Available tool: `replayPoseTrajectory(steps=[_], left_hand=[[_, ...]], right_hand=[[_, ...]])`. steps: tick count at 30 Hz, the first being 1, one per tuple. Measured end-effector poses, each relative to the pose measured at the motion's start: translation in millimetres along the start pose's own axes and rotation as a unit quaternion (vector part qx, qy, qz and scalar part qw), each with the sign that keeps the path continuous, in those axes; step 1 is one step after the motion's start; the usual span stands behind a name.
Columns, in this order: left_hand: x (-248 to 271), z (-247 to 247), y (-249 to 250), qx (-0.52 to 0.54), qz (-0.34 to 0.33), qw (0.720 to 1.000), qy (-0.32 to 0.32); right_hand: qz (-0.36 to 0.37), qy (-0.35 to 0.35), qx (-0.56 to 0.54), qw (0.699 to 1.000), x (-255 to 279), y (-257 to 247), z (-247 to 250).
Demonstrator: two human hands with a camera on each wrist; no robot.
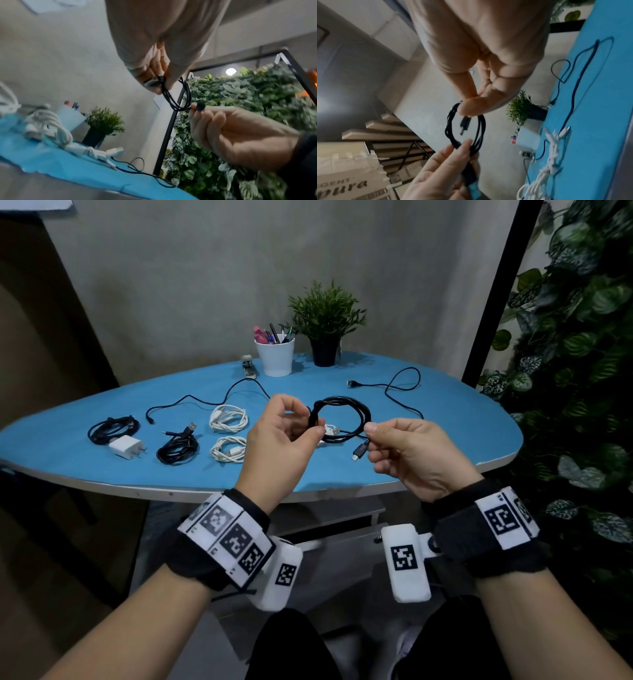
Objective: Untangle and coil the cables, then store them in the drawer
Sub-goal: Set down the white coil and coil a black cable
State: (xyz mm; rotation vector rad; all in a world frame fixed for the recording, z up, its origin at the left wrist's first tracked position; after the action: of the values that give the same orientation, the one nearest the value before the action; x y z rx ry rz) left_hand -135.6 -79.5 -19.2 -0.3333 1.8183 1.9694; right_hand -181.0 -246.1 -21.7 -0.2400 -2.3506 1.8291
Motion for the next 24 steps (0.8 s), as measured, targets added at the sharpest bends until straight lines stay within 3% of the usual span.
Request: replayPoseTrajectory(steps=[3, 7, 10, 15, 24], left_hand=[[3.1, 0.2, 5.9, -0.083, -0.039, 0.996, 0.000], [3.5, -0.8, 4.1, -0.097, -0.024, 0.995, 0.006], [4.9, -5.0, 0.4, -0.044, 0.031, 0.998, -0.017], [6.5, -8.4, 2.8, 0.066, 0.103, 0.991, -0.046], [3.3, -9.0, 5.8, 0.201, 0.131, 0.970, -0.042]], right_hand=[[-0.015, -0.018, -0.092, 0.996, 0.7, 2.4, -2.4], [-0.011, -0.029, -0.155, 0.987, 2.0, 3.7, -5.8], [0.029, -0.009, -0.150, 0.988, 2.0, 2.7, -7.3], [0.128, 0.026, -0.043, 0.990, 1.8, -1.2, -8.5], [0.134, 0.019, -0.074, 0.988, -1.8, -2.5, -10.7]])
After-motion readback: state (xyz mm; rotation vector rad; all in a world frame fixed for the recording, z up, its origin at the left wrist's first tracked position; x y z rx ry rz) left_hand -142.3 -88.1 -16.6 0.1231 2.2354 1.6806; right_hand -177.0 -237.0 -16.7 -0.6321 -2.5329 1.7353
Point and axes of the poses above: each hand's wrist, its own x-axis away from the middle knuckle, its own z-axis out of the back of the hand, y = z × x, the point moved 4 cm from there along -x, towards the middle knuckle, and after that the axes turned 2 degrees about -x, right-handed, at the moved point
